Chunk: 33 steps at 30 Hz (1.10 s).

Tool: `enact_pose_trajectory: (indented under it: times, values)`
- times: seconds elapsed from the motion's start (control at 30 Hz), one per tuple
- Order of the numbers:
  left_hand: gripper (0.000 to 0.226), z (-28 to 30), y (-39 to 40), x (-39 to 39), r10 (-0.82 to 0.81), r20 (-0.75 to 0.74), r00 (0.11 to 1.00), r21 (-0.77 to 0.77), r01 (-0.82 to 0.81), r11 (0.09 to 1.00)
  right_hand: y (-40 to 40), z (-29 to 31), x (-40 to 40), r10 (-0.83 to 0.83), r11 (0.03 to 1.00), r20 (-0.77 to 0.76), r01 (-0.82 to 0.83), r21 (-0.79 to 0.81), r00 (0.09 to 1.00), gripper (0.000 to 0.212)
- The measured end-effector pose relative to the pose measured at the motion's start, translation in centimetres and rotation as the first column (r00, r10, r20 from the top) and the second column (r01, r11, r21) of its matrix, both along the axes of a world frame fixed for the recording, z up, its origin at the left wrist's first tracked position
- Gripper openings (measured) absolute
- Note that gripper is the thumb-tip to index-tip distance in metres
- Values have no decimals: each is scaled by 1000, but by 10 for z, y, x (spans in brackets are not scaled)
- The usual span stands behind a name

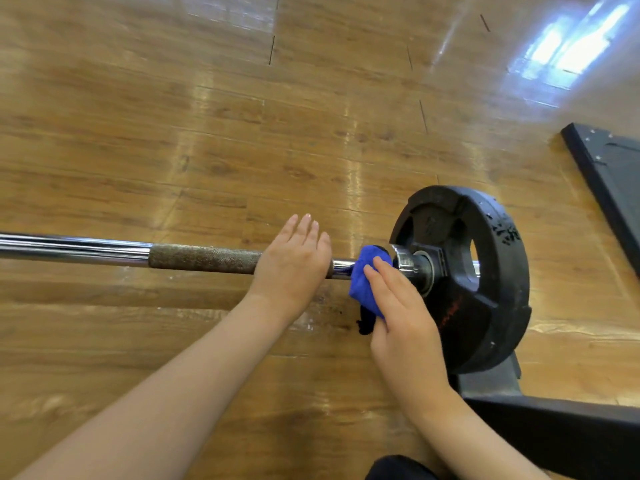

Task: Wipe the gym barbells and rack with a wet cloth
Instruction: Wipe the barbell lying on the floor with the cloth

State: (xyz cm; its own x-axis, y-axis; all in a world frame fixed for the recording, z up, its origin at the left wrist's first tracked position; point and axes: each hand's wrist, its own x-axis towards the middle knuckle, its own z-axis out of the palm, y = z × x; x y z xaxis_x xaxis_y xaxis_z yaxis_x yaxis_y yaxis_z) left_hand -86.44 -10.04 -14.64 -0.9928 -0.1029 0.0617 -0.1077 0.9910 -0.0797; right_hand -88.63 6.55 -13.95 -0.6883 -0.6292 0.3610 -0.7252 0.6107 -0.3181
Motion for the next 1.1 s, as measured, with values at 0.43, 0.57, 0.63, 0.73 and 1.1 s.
enact_pose_trajectory:
  times: [0.43,0.57,0.63,0.73,1.1]
  values:
    - [38,9,-1,-10,65,243,968,117,-96,989,-25,10,-31,-54,998,1,54,25,999,50]
    - [25,12,-1,-11,69,243,968,147,-107,983,-2,11,-35,-83,997,-37,83,-4,996,52]
    - [24,18,-3,-14,75,318,945,231,-154,961,-5,12,-38,-101,995,-28,101,-5,995,53]
    - [20,22,-7,-17,71,323,944,295,-172,940,-29,6,-30,-26,995,-62,33,99,998,50]
    - [43,3,-9,-5,-19,147,989,210,-12,978,-4,-27,11,71,989,-104,-56,140,992,48]
